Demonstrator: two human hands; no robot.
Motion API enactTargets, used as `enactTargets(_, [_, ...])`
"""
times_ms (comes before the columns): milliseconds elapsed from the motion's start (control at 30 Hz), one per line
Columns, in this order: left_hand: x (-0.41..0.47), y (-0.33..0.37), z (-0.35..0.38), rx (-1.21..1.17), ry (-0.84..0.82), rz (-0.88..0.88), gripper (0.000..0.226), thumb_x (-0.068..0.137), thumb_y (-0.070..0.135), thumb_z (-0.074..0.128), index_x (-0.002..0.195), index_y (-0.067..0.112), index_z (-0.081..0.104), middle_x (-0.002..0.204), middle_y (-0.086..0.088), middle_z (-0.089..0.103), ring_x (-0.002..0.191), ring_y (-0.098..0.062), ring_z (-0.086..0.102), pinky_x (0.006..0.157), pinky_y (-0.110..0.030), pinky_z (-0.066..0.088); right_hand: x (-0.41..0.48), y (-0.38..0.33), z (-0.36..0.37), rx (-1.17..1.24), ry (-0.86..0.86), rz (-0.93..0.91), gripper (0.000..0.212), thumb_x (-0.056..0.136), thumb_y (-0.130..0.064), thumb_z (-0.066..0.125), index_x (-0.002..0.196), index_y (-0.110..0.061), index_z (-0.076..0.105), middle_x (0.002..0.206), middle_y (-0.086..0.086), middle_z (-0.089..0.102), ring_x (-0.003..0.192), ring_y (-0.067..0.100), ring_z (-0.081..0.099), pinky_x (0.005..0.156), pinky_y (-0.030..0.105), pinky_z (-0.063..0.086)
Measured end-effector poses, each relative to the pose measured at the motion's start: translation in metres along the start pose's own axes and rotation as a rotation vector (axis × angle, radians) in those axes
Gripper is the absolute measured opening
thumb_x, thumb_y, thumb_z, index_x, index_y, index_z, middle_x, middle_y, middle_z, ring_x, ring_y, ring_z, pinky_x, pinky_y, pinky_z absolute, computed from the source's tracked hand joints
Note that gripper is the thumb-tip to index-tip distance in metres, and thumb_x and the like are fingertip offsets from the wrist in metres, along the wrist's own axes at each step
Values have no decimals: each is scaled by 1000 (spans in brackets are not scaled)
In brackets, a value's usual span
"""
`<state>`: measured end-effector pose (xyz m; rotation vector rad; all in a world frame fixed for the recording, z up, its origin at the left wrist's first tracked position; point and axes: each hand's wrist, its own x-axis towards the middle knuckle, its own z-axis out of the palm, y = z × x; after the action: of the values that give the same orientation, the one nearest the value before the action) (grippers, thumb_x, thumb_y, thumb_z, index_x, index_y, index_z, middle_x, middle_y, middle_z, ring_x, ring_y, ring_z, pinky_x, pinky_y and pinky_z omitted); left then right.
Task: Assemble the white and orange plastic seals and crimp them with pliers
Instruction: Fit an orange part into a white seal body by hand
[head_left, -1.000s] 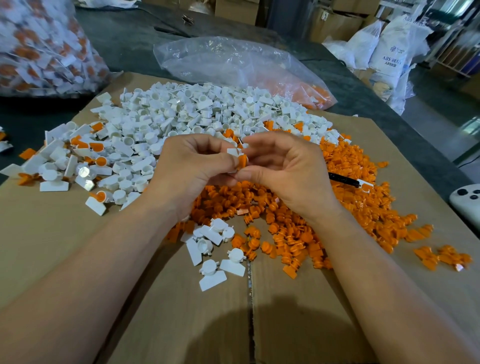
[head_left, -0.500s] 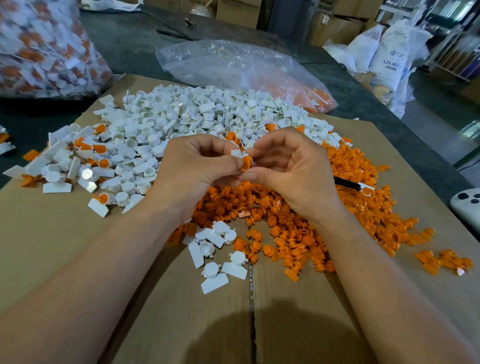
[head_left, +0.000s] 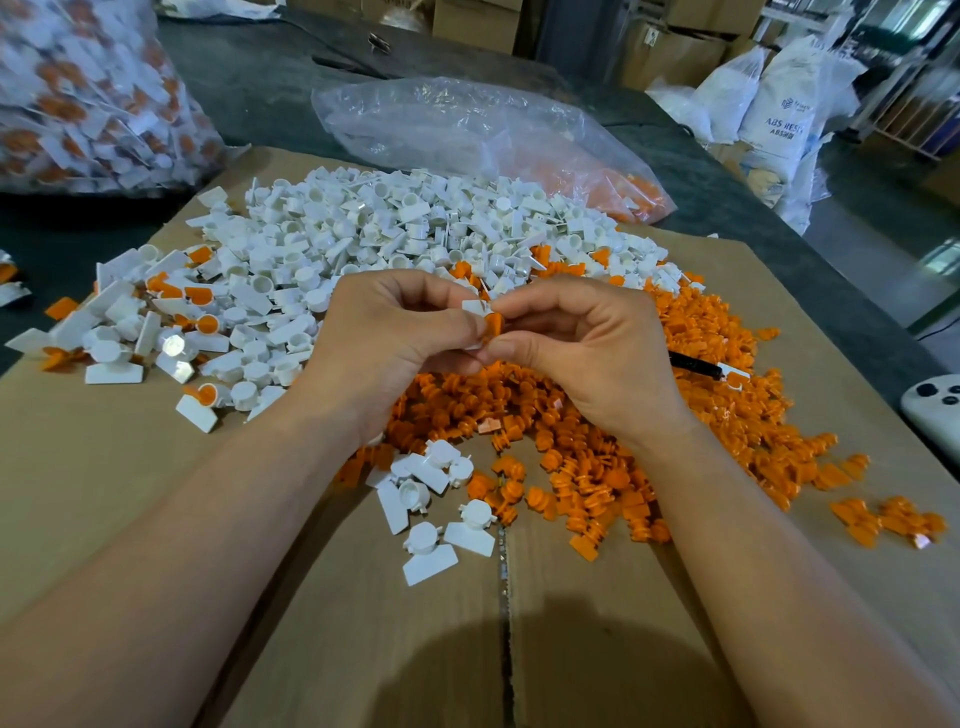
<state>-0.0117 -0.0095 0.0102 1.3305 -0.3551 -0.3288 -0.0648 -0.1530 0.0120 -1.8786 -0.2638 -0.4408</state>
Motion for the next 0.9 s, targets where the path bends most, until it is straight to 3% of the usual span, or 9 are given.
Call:
enactTargets(367, [0,0,0,2,-2,-6,18,73,-12,64,65,3,63,51,-5,64,45,-15,62,45,-17,49,-1,-1,0,-26,-8,-12,28,72,5,69,94,-11,64,80,12,69,73,21,70,74,37,57])
enactTargets(567, [1,-1,-3,-20,19,-41,24,72,-7,66,56,12,67,53,-7,64,46,-15,62,43,-17,47,0,-2,0,-38,-1,27,37,70,6,70,90,-24,61,84,-7,67,78,5,67,74,20,54])
enactTargets(900, [2,0,-3,-19,46,-89,16,72,-7,66,64,6,64,52,-6,63,44,-13,60,42,-16,46,1,-1,0,-77,-12,25,40,72,11,67,88,-26,62,84,-8,66,77,2,66,75,18,52])
